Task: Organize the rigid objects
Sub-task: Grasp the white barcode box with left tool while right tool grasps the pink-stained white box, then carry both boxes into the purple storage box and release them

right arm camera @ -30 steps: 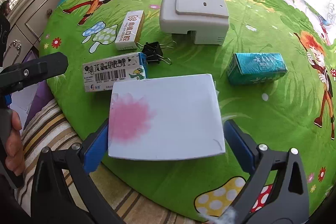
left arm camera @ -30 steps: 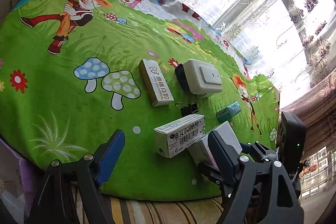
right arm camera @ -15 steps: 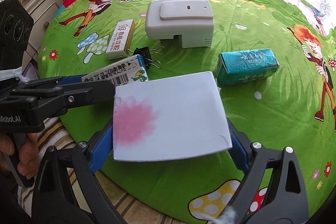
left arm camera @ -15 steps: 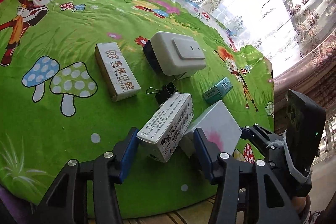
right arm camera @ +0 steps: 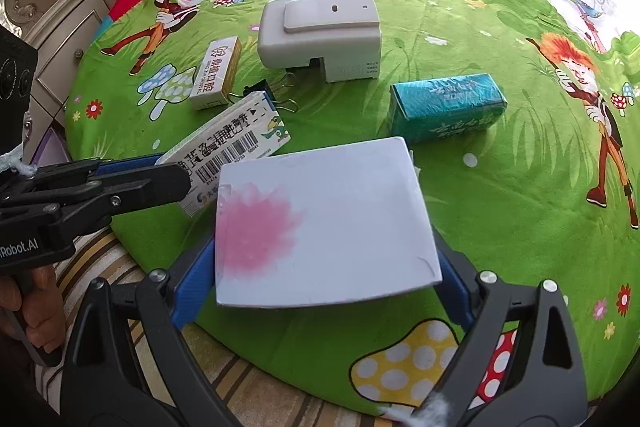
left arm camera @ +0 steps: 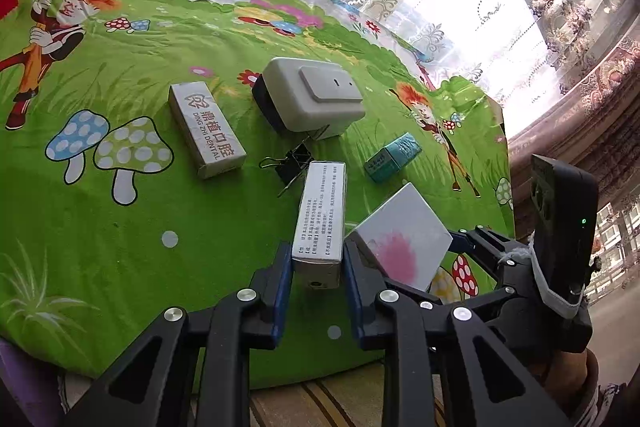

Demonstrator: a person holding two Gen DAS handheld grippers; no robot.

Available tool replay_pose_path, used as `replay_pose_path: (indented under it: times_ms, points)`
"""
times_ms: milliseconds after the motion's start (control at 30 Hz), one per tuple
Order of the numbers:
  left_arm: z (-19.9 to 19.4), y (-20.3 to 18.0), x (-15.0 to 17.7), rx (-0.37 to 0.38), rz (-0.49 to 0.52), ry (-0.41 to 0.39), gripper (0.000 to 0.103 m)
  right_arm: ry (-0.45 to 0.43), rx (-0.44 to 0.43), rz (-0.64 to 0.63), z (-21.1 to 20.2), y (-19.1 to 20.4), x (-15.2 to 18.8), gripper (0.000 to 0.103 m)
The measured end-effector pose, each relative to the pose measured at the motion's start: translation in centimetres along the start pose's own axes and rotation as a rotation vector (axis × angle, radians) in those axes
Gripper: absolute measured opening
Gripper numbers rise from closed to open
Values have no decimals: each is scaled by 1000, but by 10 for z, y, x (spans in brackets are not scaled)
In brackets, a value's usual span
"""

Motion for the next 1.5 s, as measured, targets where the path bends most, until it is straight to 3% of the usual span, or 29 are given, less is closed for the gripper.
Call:
replay_pose_path:
  times_ms: [600, 900, 1500]
  points:
    - [-44, 2, 21, -7, -53, -78, 25, -4, -3, -13, -20, 16, 14, 95]
    - [-76, 11, 28, -16, -104, -141, 25, 3, -34, -58, -30, 47, 19, 95]
    - [-158, 86, 60, -92, -294, -284, 25, 31, -73, -195, -35, 128, 32, 95]
Point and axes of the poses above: each gripper's, at about its wrist camera, not at the fingertips, and z roughly the way its jaws point, y to its left, x to its underside, the point moved 10 cm from there along z, roughly the way its jaws point, and after that the axes turned 9 degrees about z, right-handed, at the moved point
